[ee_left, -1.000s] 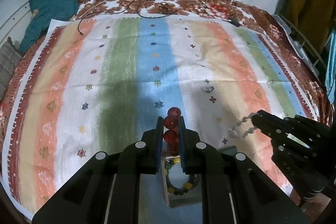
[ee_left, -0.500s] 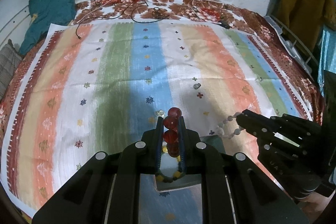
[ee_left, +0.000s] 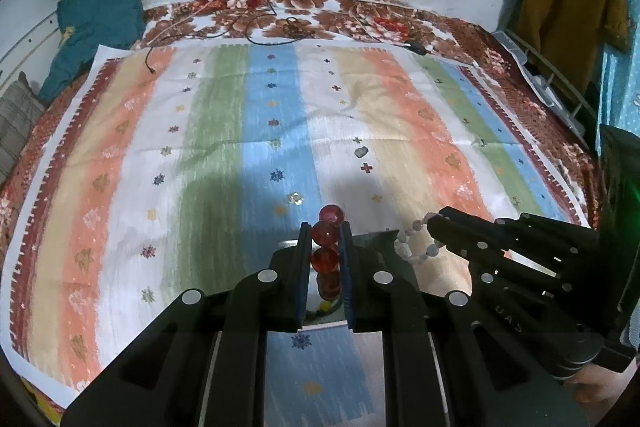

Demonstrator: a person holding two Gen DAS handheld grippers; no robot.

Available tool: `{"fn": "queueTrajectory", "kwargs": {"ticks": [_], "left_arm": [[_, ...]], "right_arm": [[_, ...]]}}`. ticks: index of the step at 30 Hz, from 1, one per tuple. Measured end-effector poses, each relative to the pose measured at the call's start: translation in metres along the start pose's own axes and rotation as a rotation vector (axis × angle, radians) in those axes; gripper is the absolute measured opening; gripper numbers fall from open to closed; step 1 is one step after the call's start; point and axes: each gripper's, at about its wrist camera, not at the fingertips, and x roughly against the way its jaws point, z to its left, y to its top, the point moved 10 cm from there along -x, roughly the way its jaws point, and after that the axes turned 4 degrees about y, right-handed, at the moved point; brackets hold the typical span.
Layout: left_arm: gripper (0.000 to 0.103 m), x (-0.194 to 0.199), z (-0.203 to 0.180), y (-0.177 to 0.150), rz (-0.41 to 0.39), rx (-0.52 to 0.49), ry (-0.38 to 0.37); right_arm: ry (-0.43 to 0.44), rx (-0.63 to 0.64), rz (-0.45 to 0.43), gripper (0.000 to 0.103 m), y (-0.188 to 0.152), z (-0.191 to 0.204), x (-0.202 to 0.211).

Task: Organize jewelry
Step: 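Lower both bracelets into the tin and open both tools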

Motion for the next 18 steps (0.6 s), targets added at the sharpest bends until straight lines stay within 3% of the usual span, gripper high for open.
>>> {"fn": "queueTrajectory", "kwargs": {"ticks": [5,9,14,18], "left_arm": [[0.014,-0.005,0.004,-0.005,0.025,0.039,0.006],[0.019,-0.007,0.017,-0.002,0.023,0.074,0.037],[0.031,-0.009,0.024,-0.002,0.022,0.076,0.063],[0.04,-0.01,0.025,-0.001,0.025,0.072,0.066]], "right_arm": [[-0.008,-0.017,0.022,0.01,-0.006,-0.003,-0.003],[-0.045,-0.039,0.014,0.035,-0.003,-0.017,-0.003],[-0.074,-0.028,0.036,0.035,-0.006,-0.023,-0.008],[-0.079,-0.035,0.035,0.042,-0.004,-0.027,-0.009]]}}
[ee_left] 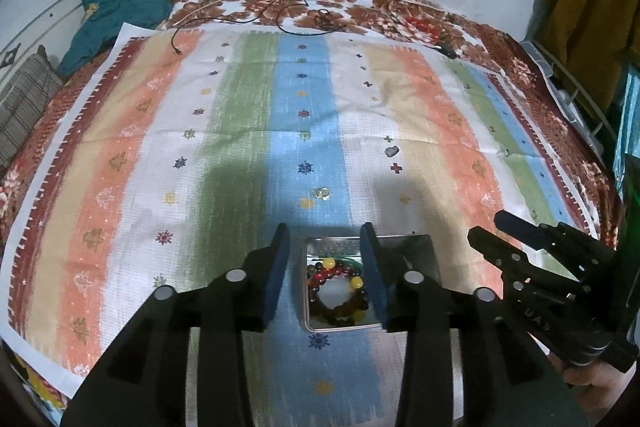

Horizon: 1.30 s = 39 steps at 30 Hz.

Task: Organize jewelry
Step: 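Lower both bracelets into the tin and open both tools, then move both tools toward the gold coin charm and small silver charm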

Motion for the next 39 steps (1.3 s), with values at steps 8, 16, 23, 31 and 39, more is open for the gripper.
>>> {"fn": "queueTrajectory", "kwargs": {"ticks": [8,16,23,31,39], "left_arm": [[0.051,-0.012,0.001,0.0,0.037,-0.001,-0.007],[0.06,-0.025,-0.001,0.0,0.07,-0.003,-0.011],[0.067,-0.038,-0.004,0.005,0.09,-0.002,-0.028],[0.068,-0.062,0.003,0.009,0.138,0.027,-0.034],[0.069,-0.08,-0.002,0.015,0.151,-0.003,-0.032]], "right_arm": [[-0.015,-0.004,0.021,0.047,0.001,-0.007,-0.008],[-0.021,-0.01,0.031,0.052,0.005,-0.014,-0.016],[-0.033,-0.027,0.054,0.059,0.008,-0.026,-0.028],[-0.038,-0.058,0.066,0.063,0.015,-0.04,-0.042],[-0.047,-0.06,0.061,0.068,0.026,-0.047,-0.057]]}}
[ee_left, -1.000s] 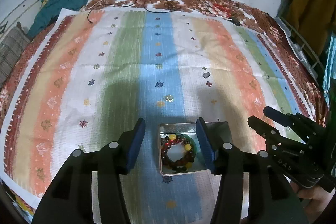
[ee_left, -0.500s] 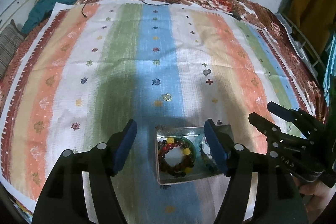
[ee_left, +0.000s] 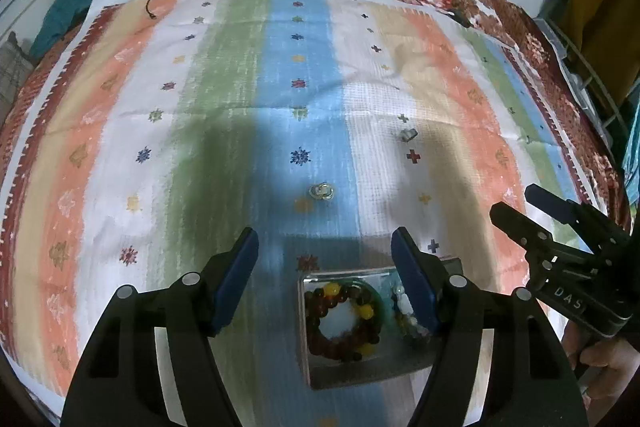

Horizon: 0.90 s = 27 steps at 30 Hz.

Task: Organize jewelry
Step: 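Move both tools toward the gold coin charm and small silver charm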

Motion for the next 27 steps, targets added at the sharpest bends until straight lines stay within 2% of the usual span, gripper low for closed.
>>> {"fn": "queueTrajectory", "kwargs": {"ticks": [19,27], "left_arm": [[0.071,-0.039,-0.004,0.008,0.056,-0.066,0.027],[0.071,-0.055,-0.002,0.012,0.078,-0.077,0.031]], "right_arm": [[-0.01,-0.012,0.073,0.068,0.01,-0.015,-0.042],[-0.029,0.0,0.07,0.068,0.02,-0.019,-0.055]]}}
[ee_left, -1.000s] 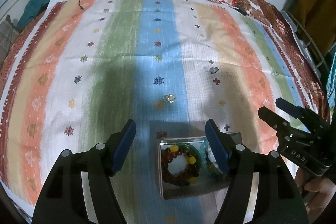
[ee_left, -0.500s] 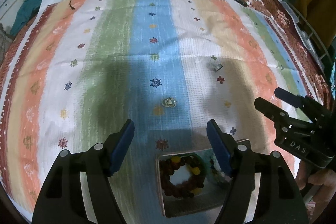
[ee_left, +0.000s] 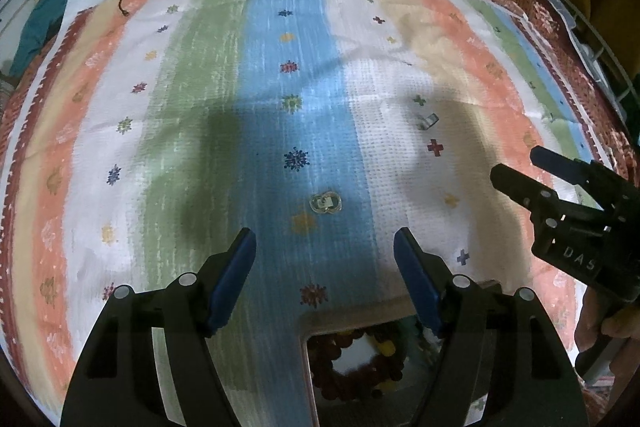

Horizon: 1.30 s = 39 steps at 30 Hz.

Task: Organize jewelry
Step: 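Move both tools toward the gold coin charm and small silver charm, then grasp the gold coin charm with the left tool while the right tool grasps the silver charm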

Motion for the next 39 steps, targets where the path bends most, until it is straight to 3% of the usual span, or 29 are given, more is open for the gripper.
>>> {"fn": "queueTrajectory", "kwargs": {"ticks": [25,36,39], "left_arm": [[0.068,-0.052,-0.003,0.009,0.1,-0.005,-0.073],[0.056,-0.075,-0.001,0.007,0.143,-0.016,-0.082],[0.048,-0.079,-0.001,0.006,0.154,-0.016,-0.083]], "right_arm": [[0.026,-0.03,0.098,0.068,0.021,-0.006,-0.064],[0.026,-0.005,0.13,0.068,0.028,-0.003,-0.088],[0.025,-0.001,0.137,0.068,0.028,-0.004,-0.093]]}}
